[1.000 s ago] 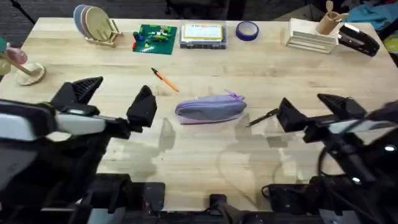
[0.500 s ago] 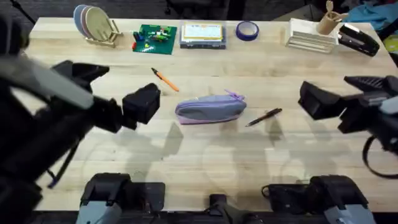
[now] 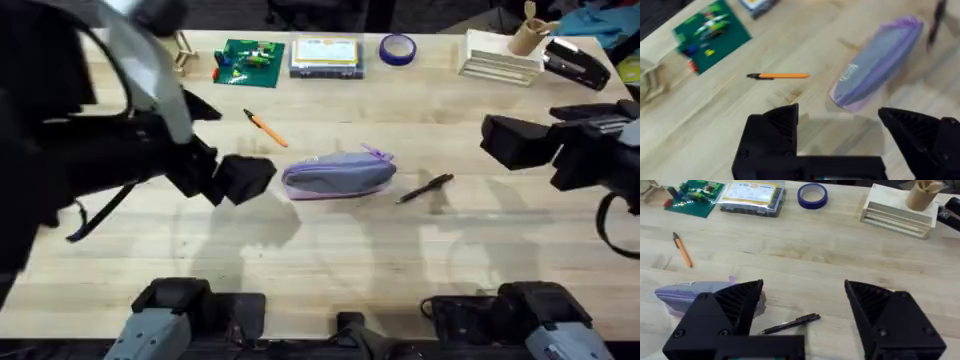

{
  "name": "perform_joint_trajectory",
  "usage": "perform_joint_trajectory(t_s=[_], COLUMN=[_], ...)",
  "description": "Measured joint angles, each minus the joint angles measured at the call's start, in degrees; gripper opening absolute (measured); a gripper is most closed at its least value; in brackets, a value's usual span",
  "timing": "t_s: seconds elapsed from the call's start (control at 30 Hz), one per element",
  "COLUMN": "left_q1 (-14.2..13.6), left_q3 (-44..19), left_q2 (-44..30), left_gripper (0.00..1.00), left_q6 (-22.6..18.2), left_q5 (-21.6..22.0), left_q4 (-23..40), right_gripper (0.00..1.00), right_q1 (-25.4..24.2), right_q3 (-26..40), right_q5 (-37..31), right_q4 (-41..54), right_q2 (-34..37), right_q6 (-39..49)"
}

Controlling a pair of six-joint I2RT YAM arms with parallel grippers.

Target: Unzip the bag, pick up the pens from the table one at a time and place them inside, then zip the bag closed.

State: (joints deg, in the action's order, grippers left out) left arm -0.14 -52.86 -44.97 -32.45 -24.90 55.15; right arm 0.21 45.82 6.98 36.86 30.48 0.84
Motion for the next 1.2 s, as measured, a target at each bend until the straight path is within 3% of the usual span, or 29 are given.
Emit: perform_joint_trajectory(t_s=[0.3, 0.5, 0.77, 1.2], left_q1=[0.0, 0.0, 0.0, 0.0], left_q3=[0.0, 0.0, 0.0, 0.0], left_q2=[-5.9, -12.7, -19.1, -27.8], left_gripper=[0.993, 0.993, 0.993, 0.994], left_q6=[-25.1, -37.1, -41.9, -42.7], left_q5=[-8.0, -11.6, -13.5, -14.8], left_q4=[2.4, 2.3, 2.3, 0.0], right_gripper=[0.998, 0.998, 0.998, 0.998], right_q1=[0.0, 0.0, 0.0, 0.0], right_q3=[0.0, 0.0, 0.0, 0.0], right_q5=[0.2, 0.2, 0.2, 0.2], right_q4=[0.1, 0.0, -0.6, -0.6], right_q2=[0.0, 0.0, 0.0, 0.0], right_q6=[0.0, 0.0, 0.0, 0.0])
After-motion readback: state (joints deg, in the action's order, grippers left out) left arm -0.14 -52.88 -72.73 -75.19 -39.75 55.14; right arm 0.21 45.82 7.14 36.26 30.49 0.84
